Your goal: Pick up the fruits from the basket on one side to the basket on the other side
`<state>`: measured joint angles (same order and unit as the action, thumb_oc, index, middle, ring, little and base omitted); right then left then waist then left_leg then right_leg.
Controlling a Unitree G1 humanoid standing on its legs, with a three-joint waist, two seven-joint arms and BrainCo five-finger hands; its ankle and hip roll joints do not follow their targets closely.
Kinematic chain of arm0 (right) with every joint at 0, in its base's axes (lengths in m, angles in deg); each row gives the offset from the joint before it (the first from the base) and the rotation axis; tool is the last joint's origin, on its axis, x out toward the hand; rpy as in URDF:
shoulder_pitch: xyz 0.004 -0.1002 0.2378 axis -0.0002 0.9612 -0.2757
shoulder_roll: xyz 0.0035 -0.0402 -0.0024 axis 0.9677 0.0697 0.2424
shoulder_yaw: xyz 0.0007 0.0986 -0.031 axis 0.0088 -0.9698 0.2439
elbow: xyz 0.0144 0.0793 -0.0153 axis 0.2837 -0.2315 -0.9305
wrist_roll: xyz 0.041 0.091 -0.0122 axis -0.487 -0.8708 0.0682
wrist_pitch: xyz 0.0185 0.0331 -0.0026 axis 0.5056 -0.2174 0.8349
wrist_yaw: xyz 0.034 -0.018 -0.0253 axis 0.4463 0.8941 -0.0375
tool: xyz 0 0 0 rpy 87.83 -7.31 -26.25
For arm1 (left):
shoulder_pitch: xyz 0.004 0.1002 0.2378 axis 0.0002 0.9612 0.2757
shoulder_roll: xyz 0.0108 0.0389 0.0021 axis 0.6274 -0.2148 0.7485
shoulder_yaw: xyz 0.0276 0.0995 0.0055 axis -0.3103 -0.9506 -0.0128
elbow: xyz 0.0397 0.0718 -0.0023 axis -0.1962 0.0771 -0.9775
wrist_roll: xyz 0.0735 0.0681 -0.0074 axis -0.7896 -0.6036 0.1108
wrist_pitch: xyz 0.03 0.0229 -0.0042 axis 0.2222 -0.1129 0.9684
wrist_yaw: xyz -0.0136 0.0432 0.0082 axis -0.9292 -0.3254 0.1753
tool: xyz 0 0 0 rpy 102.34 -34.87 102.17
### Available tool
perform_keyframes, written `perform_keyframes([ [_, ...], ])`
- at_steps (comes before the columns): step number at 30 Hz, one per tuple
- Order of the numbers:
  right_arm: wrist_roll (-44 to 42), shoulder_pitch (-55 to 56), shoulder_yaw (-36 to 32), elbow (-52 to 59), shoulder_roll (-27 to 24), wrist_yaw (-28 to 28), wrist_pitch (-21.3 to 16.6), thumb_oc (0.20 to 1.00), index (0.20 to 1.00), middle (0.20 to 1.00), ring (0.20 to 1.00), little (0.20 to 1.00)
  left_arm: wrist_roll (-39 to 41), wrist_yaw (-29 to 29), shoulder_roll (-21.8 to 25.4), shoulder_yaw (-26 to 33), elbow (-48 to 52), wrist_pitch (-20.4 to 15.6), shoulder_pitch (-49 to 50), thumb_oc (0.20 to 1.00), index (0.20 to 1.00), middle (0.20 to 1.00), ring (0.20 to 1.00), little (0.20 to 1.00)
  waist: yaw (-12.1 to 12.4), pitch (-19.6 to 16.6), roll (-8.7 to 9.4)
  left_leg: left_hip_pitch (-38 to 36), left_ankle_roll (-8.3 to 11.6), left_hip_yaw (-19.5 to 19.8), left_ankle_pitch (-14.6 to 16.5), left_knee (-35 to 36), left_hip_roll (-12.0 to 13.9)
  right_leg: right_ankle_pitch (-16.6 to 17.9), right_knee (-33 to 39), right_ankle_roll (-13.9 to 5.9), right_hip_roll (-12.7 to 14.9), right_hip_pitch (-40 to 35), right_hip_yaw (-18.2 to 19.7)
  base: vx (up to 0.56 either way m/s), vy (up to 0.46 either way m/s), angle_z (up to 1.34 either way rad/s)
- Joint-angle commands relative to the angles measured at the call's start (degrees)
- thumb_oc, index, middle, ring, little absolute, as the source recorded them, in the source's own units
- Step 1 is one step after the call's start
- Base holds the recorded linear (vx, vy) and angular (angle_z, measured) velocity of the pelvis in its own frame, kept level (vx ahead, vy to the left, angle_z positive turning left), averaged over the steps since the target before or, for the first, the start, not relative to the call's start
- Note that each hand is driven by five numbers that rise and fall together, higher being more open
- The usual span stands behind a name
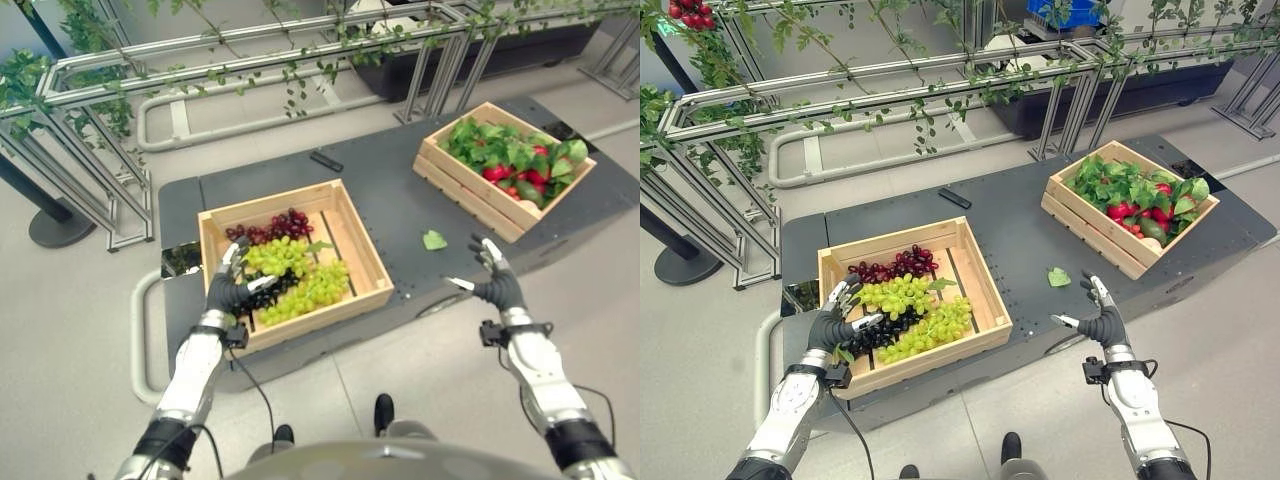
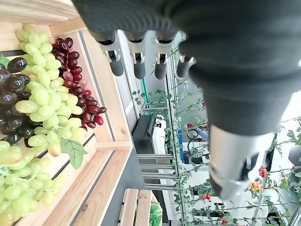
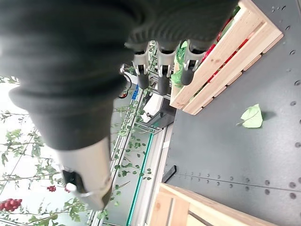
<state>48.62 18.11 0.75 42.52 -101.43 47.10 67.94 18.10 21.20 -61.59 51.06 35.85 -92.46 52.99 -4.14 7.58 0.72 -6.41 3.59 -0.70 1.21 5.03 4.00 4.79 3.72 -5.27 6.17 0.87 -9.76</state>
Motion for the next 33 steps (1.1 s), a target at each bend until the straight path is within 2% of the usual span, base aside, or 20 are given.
perform_keyframes([
  [1, 0.37, -3.67, -1.71, 4.37, -0.1, 1.28, -4.11, 1.0, 1.0, 1.0, 1.0, 1.0, 0.59, -0.8, 0.78, 3.39, 2.98, -4.44, -2.55, 1.0, 1.0, 1.0, 1.0, 1.0, -1.14, -0.47, 2.11, 0.42, -1.75, -0.87, 0.48, -0.14, -2.98, -9.15, -12.77, -1.14, -1.62, 1.31, 2.1, 0.0, 0.0, 0.0],
  [4, 0.58, -3.5, -2.05, 5.43, -0.04, 1.24, -4.09, 1.0, 1.0, 1.0, 1.0, 1.0, 2.72, 0.04, 0.12, 3.58, 3.07, -4.41, -2.29, 1.0, 1.0, 1.0, 1.0, 1.0, -1.17, -0.42, 2.13, 0.22, -1.84, -1.05, 0.57, -0.11, -3.03, -9.09, -12.84, -1.19, -1.6, 1.26, 2.19, 0.0, 0.0, 0.0],
  [9, 0.68, -3.48, -2.55, 6.05, -0.19, 1.18, -4.37, 1.0, 1.0, 1.0, 1.0, 1.0, 1.22, -0.05, 0.62, 3.45, 3.34, -4.48, -2.34, 1.0, 1.0, 1.0, 1.0, 1.0, -1.28, -0.33, 2.16, 0.03, -1.95, -1.2, 0.73, -0.11, -3.04, -9.13, -13.06, -1.22, -1.57, 1.31, 2.4, 0.0, 0.005, -0.03],
  [15, 0.03, -4.01, -4.98, 12.11, -1.98, 0.02, -4.76, 1.0, 1.0, 1.0, 1.0, 1.0, -0.91, -0.23, 2.34, 4.19, 4.49, -4.41, -2.43, 1.0, 1.0, 1.0, 1.0, 1.0, -1.41, 0.32, 2.21, 0.56, -1.9, -1.46, 0.57, -0.14, -2.95, -9.04, -13.61, -1.22, -1.75, 2.65, 2.91, 0.0, 0.003, -0.01],
  [22, -1.24, -7.22, -5.63, 15.17, -3.23, 0.4, -5.03, 1.0, 1.0, 1.0, 1.0, 1.0, -0.02, -1.51, 2.93, 4.69, 4.35, -4.54, -4.81, 1.0, 1.0, 1.0, 1.0, 1.0, -1.56, 1.63, 2.21, 1.78, -1.87, -1.82, 0.14, -0.32, -2.86, -8.93, -15.26, -1.21, -1.93, 4.99, 3.48, -0.04, 0.005, -0.1],
  [28, -0.04, -8.86, -4.98, 16.82, -4.04, 0.5, -4.78, 1.0, 1.0, 1.0, 1.0, 1.0, -5.86, -4.91, 5.12, 5.0, 5.42, -3.53, -7.04, 1.0, 1.0, 1.0, 1.0, 1.0, -2.0, 3.47, 1.92, 4.42, -1.6, -2.31, -0.69, -0.4, -2.68, -8.33, -16.13, -1.19, -2.18, 8.44, 4.14, -0.06, 0.006, -0.08],
  [30, 0.17, -8.94, -4.54, 17.33, -4.34, 0.06, -4.67, 1.0, 1.0, 1.0, 1.0, 1.0, -10.93, -7.03, 6.76, 5.06, 6.5, -2.52, -8.27, 1.0, 1.0, 1.0, 1.0, 1.0, -2.17, 4.33, 1.7, 5.47, -1.5, -2.56, -0.98, -0.53, -2.62, -8.21, -16.68, -1.19, -2.3, 9.86, 4.35, -0.06, 0.013, -0.05],
  [33, 0.34, -8.47, -4.34, 19.48, -4.8, -0.86, -4.42, 1.0, 1.0, 1.0, 1.0, 1.0, -13.19, -8.01, 8.08, 5.41, 8.29, -0.91, -9.54, 1.0, 1.0, 1.0, 1.0, 1.0, -2.4, 5.86, 1.41, 7.43, -1.39, -2.87, -1.43, -1.14, -2.79, -8.09, -17.6, -1.11, -2.4, 12.07, 4.85, -0.08, 0.01, -0.05],
])
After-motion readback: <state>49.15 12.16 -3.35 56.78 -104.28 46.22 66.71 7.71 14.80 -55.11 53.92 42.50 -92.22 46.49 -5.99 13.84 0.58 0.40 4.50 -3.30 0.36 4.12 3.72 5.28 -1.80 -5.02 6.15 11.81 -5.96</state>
